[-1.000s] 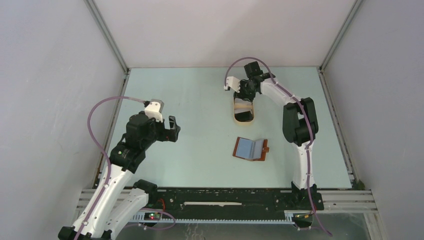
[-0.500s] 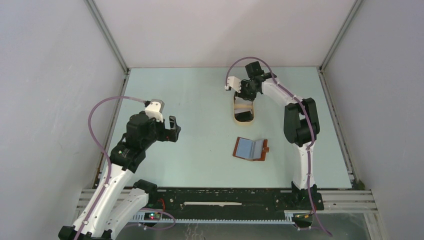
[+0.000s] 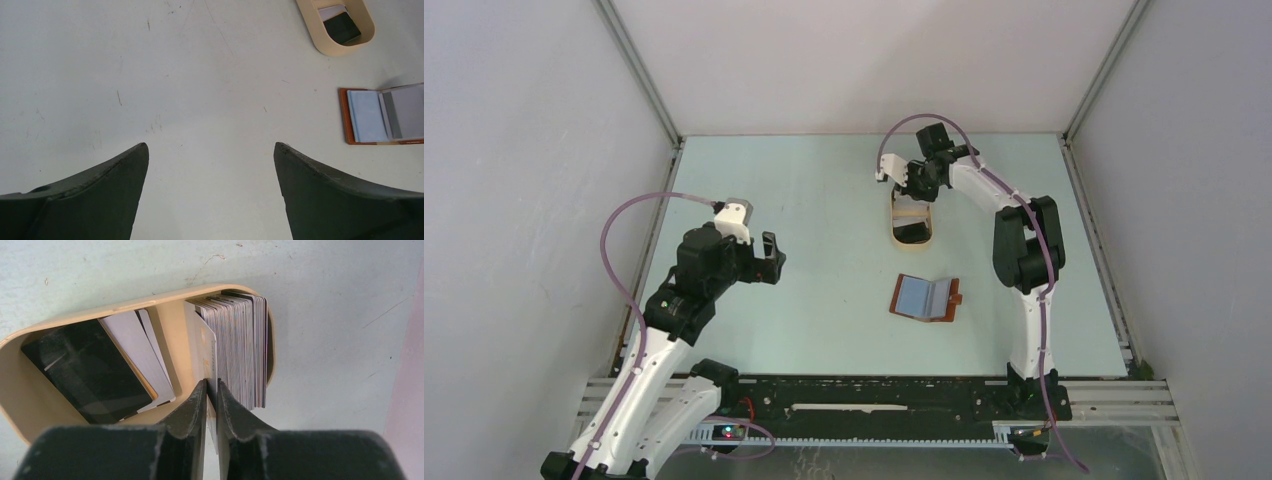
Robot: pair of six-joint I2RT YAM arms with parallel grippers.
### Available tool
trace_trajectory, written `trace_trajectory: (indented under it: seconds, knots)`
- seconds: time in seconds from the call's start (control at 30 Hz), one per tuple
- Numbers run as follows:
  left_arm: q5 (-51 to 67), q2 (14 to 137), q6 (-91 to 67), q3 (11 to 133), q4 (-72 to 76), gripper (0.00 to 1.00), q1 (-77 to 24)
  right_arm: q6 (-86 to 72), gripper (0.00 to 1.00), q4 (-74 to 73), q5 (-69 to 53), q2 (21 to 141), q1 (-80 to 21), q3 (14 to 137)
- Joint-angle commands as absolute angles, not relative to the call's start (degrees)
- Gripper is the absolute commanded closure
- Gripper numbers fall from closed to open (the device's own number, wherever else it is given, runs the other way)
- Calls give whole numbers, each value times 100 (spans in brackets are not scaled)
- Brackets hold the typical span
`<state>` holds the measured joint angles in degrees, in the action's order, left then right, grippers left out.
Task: Put the credit cards into the card holder
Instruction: Pick up the credit card from the storage box.
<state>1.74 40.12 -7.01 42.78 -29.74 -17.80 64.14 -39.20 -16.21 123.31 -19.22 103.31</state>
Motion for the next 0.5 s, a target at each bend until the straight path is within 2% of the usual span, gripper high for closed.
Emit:
trace_trajectory:
  seconds: [0.0,0.47]
  knots:
    - [239,4015,-580,4172,-2813,0,-1706,6406,83,-3883,-1663,11877,-1885,10352]
    - [250,4012,-580,4171,-2815,0,-1710,6414,94,-4211,-2004,11673,-1813,10419]
